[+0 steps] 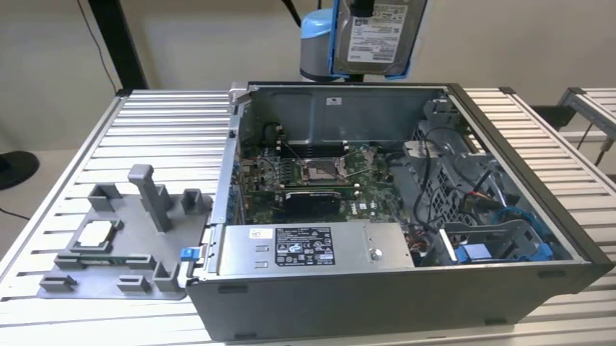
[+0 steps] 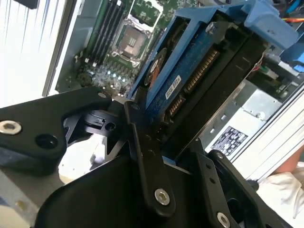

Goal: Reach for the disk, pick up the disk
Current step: 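Pick up the disk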

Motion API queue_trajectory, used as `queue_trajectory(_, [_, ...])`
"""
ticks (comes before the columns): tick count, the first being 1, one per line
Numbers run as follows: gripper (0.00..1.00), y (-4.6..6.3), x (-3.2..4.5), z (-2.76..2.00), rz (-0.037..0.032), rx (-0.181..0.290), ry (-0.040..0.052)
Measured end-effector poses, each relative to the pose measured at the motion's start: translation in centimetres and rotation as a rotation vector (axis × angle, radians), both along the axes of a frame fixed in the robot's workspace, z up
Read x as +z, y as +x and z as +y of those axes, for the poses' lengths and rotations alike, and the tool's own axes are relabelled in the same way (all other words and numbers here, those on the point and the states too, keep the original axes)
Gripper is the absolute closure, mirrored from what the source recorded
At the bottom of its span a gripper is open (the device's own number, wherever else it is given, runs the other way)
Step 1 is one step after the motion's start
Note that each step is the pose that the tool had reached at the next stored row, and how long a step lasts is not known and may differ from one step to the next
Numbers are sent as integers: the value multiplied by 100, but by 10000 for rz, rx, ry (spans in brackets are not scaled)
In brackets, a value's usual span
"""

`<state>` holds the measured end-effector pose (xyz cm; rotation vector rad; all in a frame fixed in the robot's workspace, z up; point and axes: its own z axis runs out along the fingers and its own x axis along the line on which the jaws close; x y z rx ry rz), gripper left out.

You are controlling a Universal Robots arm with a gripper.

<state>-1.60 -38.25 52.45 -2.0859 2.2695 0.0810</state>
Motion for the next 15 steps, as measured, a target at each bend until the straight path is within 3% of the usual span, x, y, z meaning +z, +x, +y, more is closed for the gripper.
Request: queue_trajectory(15, [100,671,-4,0,0,14,1])
